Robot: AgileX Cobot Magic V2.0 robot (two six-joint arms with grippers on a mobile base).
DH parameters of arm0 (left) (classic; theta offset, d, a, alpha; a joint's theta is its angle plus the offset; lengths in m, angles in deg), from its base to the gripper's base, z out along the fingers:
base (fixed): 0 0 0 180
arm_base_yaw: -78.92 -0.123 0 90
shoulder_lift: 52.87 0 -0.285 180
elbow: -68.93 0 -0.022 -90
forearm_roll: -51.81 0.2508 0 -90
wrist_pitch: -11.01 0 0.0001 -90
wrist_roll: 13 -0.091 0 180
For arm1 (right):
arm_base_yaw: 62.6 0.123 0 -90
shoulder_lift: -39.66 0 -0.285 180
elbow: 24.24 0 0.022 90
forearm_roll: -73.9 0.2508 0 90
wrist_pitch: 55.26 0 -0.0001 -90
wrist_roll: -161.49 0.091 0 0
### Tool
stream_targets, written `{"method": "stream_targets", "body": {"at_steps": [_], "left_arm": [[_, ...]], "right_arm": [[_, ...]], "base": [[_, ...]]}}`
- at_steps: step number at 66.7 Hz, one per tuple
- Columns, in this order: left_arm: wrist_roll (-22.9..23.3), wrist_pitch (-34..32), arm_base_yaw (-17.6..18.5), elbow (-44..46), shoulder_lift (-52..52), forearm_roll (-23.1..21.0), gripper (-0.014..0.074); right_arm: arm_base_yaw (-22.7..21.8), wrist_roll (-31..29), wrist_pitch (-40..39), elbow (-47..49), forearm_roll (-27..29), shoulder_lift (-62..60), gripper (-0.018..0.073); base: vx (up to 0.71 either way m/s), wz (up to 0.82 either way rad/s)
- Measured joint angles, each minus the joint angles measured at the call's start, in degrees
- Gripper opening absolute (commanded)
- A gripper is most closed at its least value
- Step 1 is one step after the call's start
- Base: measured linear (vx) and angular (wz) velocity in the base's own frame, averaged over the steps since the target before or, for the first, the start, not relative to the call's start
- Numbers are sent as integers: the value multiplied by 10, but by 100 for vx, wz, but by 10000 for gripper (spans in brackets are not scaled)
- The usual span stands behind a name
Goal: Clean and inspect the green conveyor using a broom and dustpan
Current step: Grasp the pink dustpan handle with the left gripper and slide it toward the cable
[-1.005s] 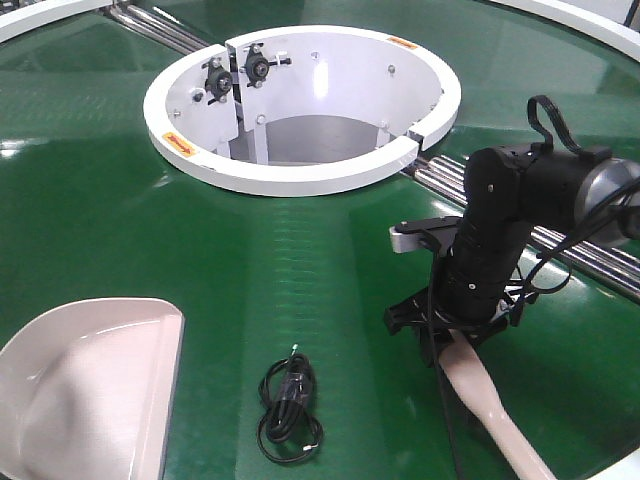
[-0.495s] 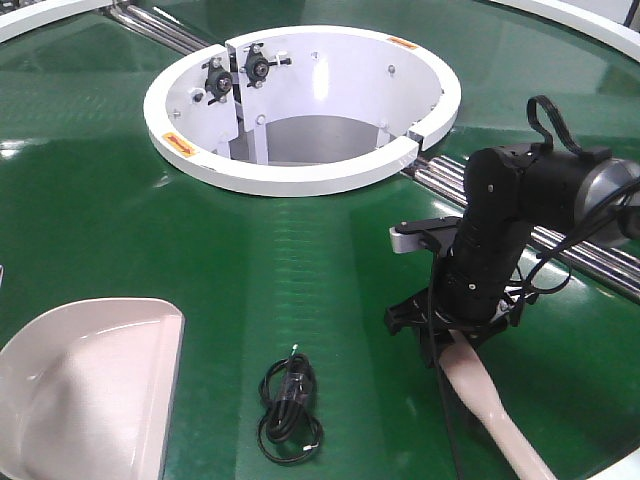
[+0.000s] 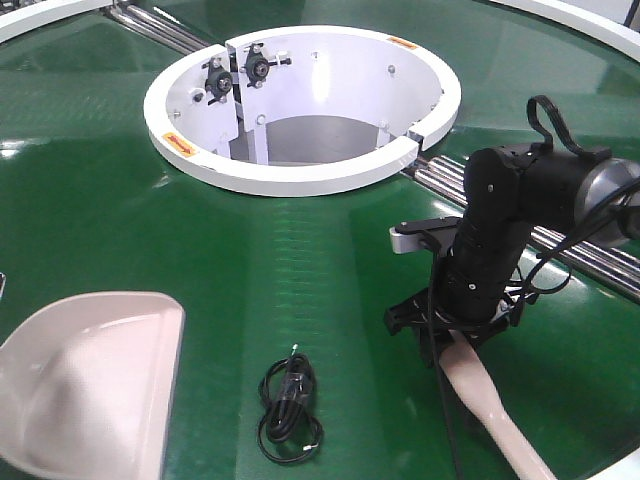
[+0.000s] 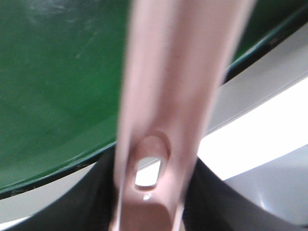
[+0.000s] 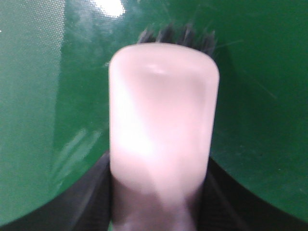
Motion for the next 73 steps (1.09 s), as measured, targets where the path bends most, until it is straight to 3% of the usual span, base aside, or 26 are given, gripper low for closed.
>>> {"method": "stream_targets", "body": {"at_steps": [2,32,73], "left_arm": [[0,0,0,0,0,-1,-26],[-1,1,8,0,-27,-8,-25],[35,1,107,0,-50,-23,-25]], "right_arm": [[0,0,0,0,0,0,-5],[0,0,1,0,0,0,-5],[0,0,1,0,0,0,-5]], "base": [[0,0],[0,0],[0,0]]}}
